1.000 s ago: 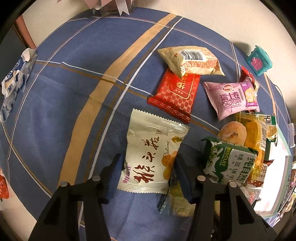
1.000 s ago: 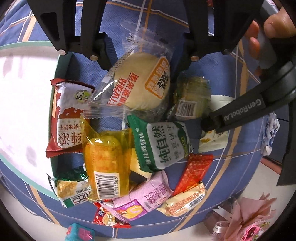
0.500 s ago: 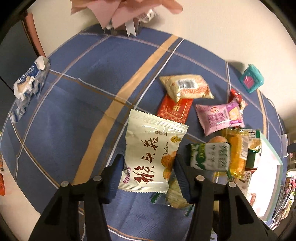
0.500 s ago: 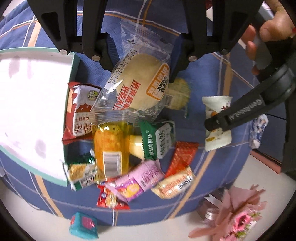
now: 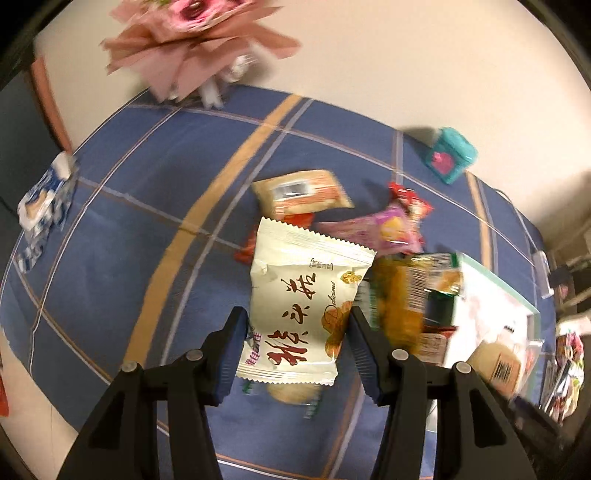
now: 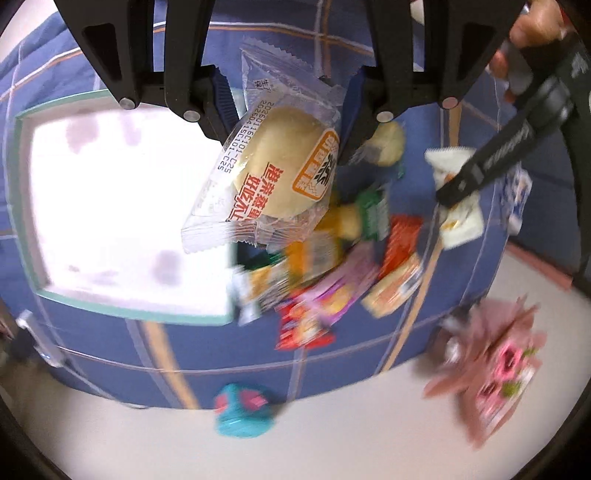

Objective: Organize snacks
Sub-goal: 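Carry the round bun into the white tray and open the right gripper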

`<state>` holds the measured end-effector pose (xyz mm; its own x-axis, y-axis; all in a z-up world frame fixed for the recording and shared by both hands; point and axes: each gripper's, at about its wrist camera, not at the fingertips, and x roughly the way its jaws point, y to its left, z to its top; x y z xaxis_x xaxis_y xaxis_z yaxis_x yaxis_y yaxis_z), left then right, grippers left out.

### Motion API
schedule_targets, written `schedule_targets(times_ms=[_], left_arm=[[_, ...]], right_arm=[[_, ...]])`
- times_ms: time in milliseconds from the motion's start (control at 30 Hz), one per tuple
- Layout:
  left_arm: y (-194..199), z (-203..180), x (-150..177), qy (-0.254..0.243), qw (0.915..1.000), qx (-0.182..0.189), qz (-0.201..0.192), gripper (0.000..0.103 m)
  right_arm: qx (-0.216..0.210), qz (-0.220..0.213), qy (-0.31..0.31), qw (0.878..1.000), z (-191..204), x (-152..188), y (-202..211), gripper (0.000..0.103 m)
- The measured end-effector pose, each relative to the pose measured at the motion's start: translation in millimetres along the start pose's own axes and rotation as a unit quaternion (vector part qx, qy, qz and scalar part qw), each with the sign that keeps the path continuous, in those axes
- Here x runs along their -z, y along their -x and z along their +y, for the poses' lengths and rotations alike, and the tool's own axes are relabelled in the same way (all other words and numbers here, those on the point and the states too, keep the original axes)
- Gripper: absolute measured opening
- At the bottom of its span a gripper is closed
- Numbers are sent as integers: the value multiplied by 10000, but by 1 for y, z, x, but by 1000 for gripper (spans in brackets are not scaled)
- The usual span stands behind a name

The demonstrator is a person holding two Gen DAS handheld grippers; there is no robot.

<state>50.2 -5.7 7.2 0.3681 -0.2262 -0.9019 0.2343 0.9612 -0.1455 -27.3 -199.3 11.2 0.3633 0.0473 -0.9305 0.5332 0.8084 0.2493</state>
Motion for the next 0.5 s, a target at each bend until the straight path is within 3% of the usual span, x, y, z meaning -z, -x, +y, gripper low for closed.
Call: schedule_targets(times_ms=[233,500], left_arm=[[7,-67,9,-758,9969,225,-19,56],[-1,-152,18,-1558,9859,614,50,57]], right_arm=[[369,-218,-993,9941,-74,-14,14,52],[630,-498,-1674,9826,-139,-23,29,52]])
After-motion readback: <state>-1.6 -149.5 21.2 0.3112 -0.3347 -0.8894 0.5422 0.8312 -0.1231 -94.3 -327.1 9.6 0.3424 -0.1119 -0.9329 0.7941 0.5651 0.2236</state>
